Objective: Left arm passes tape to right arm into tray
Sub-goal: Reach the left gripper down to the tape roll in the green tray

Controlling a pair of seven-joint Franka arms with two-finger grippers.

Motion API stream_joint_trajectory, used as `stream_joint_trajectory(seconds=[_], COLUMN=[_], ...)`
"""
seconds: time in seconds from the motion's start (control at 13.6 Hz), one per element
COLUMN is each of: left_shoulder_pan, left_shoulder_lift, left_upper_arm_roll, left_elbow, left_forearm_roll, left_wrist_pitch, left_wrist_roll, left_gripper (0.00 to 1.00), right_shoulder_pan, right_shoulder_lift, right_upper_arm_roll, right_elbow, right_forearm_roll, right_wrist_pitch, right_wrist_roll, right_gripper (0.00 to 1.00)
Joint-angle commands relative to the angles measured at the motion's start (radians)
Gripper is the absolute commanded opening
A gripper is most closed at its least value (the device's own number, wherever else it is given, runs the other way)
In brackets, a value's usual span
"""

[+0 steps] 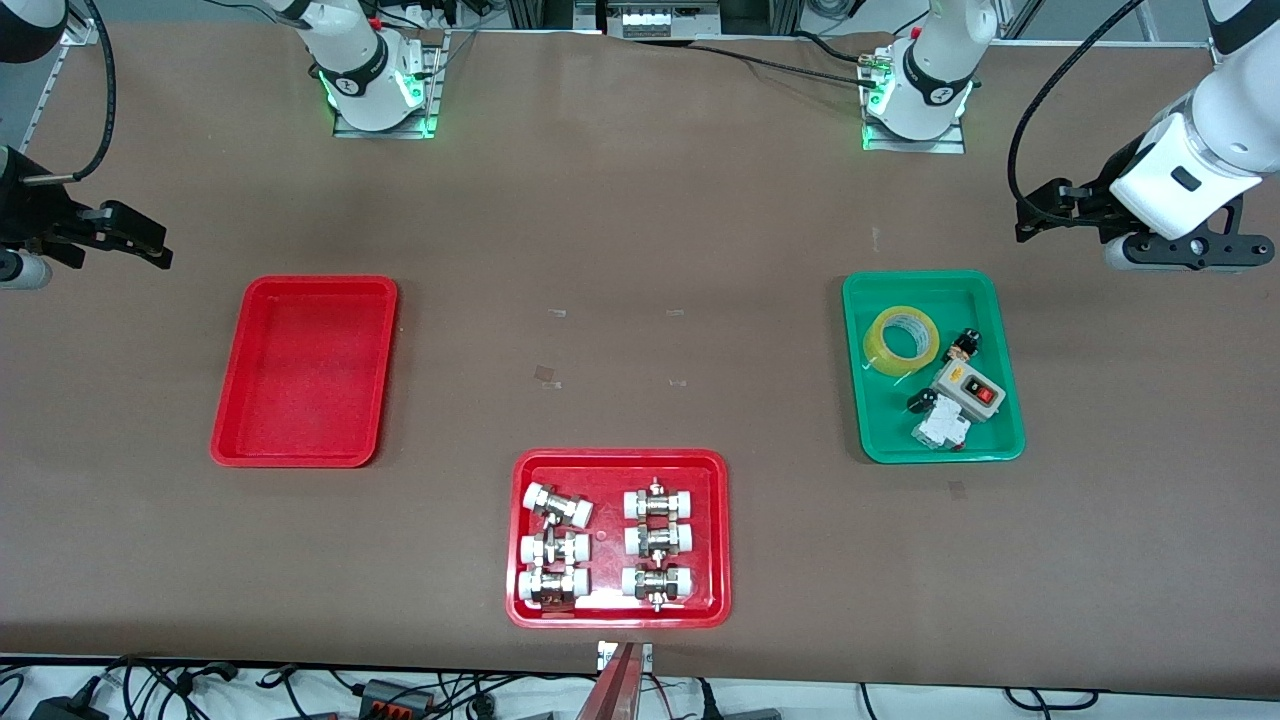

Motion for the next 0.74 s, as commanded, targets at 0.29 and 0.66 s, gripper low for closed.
stream_joint_trajectory(seconds=[0.29,0.66], left_shoulder_pan=[0.003,0.053], left_shoulder_lift=[0.053,0.156], left_upper_arm_roll=[0.003,0.009], left_elbow=[0.023,-0.003], left_forearm_roll=[0.001,0.018], left_wrist_pitch=[0.010,0.082], left_wrist_roll=[0.018,0.021], left_gripper=[1.00,1.00], right_shoulder_pan=[0.001,0.003], right_shoulder_lift=[-0.019,-0.016], right_upper_arm_roll=[0.005,0.003], right_elbow=[-0.021,-0.026], right_forearm_roll=[-0.004,-0.004], right_wrist_pitch=[0.015,0.010], right_wrist_roll=[-0.007,-0.007], right_gripper=[1.00,1.00])
